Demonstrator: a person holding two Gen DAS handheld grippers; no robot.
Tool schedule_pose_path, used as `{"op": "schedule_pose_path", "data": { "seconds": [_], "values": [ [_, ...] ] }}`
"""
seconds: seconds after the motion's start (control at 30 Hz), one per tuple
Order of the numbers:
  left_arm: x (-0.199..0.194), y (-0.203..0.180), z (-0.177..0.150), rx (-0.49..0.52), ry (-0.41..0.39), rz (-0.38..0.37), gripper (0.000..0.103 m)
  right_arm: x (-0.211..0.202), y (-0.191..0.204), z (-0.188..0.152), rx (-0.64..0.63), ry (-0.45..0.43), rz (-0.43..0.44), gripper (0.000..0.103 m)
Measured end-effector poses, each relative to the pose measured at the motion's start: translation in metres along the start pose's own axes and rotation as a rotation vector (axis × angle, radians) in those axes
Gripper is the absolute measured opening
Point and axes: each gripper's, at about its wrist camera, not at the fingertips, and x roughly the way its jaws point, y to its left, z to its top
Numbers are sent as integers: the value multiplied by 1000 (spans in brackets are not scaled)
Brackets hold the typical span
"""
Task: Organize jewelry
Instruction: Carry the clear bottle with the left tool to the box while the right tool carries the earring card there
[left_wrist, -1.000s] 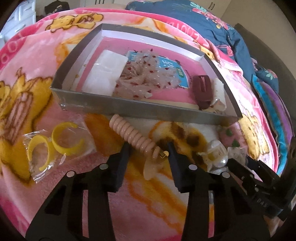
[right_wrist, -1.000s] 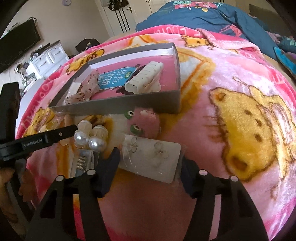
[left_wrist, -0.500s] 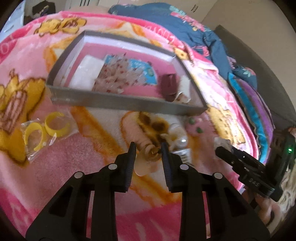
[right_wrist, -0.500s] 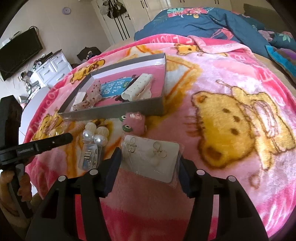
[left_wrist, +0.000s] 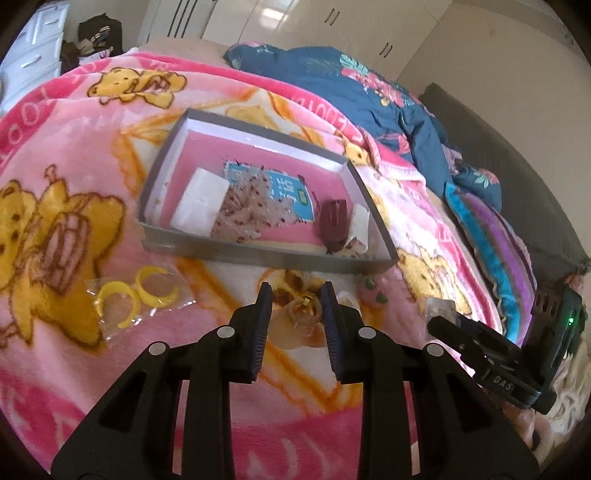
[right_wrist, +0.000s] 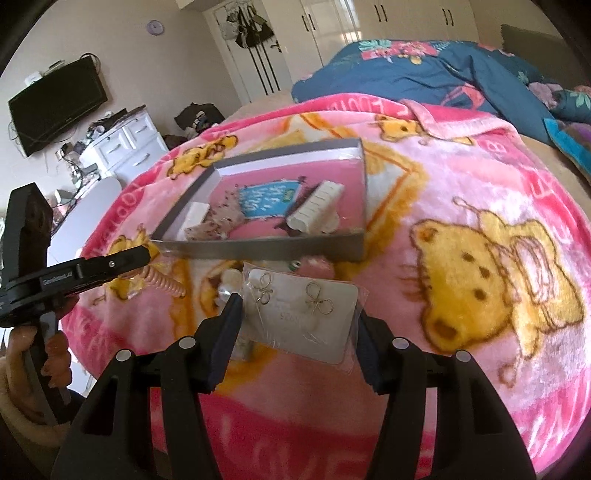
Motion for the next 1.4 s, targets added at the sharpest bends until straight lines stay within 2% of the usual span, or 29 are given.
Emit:
{"op": "schedule_pose_path", "data": {
  "seconds": [0.8, 1.1, 1.4],
  "values": [
    [-47, 35, 36, -93, -157, 13, 19, 14, 43, 42, -62, -72, 103, 55],
    [-60, 38, 53, -98, -196, 14, 19, 22, 42, 58, -54, -95, 113, 55],
    [-55, 16, 80, -55, -205, -11, 19, 21, 26, 68, -25, -116, 96, 55]
  ]
}}
